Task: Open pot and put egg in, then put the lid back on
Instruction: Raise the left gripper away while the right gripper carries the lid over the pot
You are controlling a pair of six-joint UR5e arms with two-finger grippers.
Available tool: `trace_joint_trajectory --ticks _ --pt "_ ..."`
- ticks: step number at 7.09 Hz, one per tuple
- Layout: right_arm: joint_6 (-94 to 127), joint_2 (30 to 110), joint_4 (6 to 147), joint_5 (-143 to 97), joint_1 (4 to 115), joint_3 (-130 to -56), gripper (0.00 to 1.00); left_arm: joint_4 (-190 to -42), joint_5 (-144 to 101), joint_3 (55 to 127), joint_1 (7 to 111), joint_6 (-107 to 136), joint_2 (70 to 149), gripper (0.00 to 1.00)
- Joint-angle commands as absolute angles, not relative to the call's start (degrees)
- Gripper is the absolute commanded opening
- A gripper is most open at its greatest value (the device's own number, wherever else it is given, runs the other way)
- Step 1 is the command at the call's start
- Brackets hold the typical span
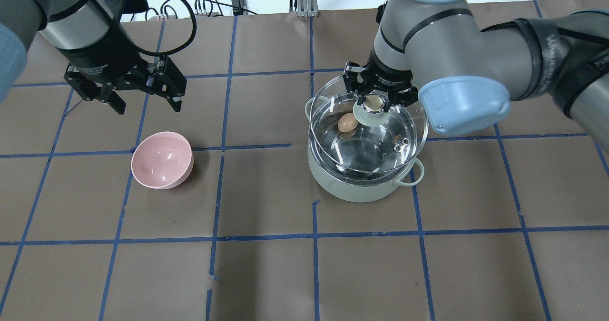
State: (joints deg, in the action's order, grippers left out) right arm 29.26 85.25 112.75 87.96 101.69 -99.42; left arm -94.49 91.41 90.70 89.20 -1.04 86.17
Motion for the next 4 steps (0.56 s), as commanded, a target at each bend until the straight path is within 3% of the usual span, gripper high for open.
trace_joint_trajectory --ticks 1,4 --pt "29.18 85.08 113.64 87.02 102.13 -100.89 0.29 -95.10 93.42 90.79 89.12 -3.50 85.78 1.00" --pt "26.82 84.21 114.52 85.08 102.13 -101.07 0.29 -94.57 91.42 90.88 88.86 -3.08 85.61 1.00"
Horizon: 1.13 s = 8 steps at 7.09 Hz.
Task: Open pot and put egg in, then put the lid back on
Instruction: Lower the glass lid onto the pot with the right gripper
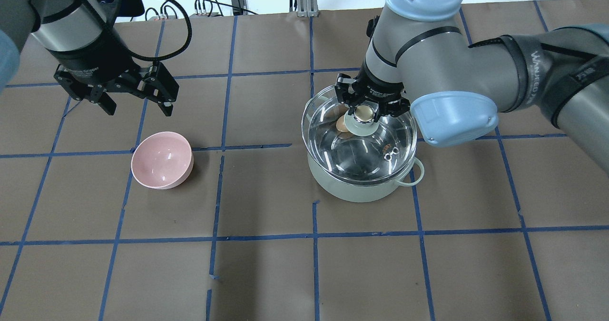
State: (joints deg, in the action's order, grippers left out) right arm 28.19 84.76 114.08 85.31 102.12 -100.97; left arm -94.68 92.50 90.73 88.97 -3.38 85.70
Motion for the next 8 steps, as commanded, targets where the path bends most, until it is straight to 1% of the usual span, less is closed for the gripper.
trace_joint_trajectory --ticks 1,8 --pt "26.46 83.94 114.87 84.99 102.04 -101.07 0.29 -94.57 91.32 90.70 88.77 -2.90 85.61 1.00" --pt "22.32 82.36 116.71 84.99 101.25 -101.34 0.29 -95.01 91.93 90.62 88.42 -3.16 85.61 1.00"
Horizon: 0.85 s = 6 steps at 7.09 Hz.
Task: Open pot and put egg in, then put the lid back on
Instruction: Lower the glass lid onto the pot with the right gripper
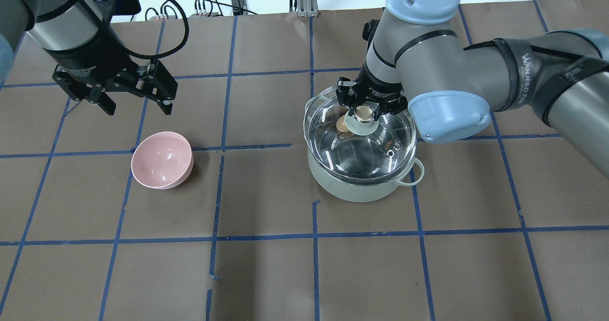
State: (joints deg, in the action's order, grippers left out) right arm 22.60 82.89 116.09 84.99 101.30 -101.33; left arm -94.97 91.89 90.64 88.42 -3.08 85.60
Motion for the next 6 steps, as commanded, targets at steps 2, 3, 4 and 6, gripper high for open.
trace_joint_trajectory --ticks 2,3,4,6 --pt "22.41 81.65 117.60 84.90 101.25 -101.43 0.29 -95.01 91.67 90.79 88.42 -3.08 85.61 1.00" --pt "22.33 81.65 117.51 84.99 101.25 -101.43 0.29 -94.92 91.58 90.79 88.50 -3.08 85.52 1.00" --pt "22.32 81.65 117.42 85.08 101.16 -101.43 0.29 -94.92 91.58 90.79 88.42 -3.08 85.52 1.00" --pt "21.54 81.65 117.33 85.43 100.64 -101.51 0.29 -94.92 91.41 90.88 88.42 -3.16 85.52 1.00"
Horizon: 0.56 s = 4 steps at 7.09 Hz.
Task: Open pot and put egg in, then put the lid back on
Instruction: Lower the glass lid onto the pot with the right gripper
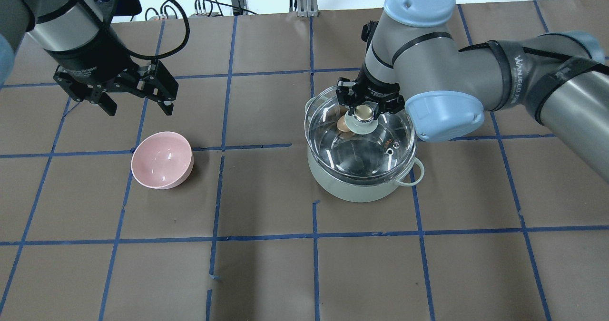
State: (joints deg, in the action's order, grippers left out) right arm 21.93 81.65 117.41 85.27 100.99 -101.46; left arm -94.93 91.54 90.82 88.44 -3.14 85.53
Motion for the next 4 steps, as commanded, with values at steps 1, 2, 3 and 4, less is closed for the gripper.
trace_joint_trajectory --ticks 1,2,3,4 --pt "21.71 81.74 117.33 85.34 100.55 -101.77 0.29 -94.92 91.41 90.88 88.50 -3.08 85.52 1.00" --pt "21.80 81.91 117.42 85.34 100.55 -102.21 0.29 -94.92 91.41 90.79 88.42 -3.16 85.52 1.00" --pt "21.80 81.91 117.42 85.34 100.55 -102.30 0.29 -94.92 91.49 90.79 88.42 -3.16 85.52 1.00" --pt "21.80 81.91 117.42 85.34 100.55 -102.39 0.29 -94.92 91.49 90.88 88.42 -3.34 85.52 1.00"
